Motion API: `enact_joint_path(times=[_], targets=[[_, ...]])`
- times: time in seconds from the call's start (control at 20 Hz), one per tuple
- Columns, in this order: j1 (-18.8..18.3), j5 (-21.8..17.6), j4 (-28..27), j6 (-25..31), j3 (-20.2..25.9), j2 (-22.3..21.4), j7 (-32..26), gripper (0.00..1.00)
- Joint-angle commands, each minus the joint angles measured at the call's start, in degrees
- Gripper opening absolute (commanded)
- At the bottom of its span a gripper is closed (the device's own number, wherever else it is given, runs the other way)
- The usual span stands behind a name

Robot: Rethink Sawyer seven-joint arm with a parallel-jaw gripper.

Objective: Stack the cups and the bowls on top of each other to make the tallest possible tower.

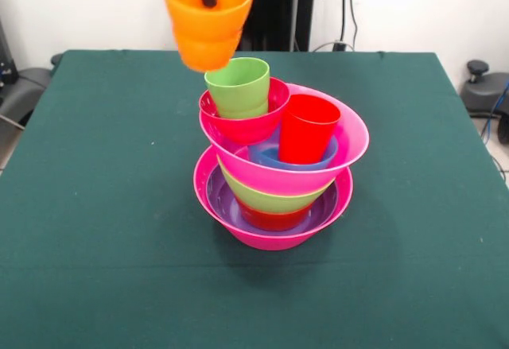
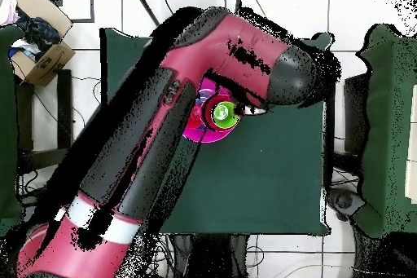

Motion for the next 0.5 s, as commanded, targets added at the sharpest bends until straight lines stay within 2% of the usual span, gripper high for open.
enact_joint_path(times=[0.05,0.25,0.5], targets=[[3.92,-0.52,7.43,-0.7,4.6,-2.83,-10.64,0.0],[4.74,0.4,9.63,1.06,6.02,-3.1,-10.94,0.0],[3.87,0.7,9.41,2.46,7.44,-2.35,-10.07,0.0]])
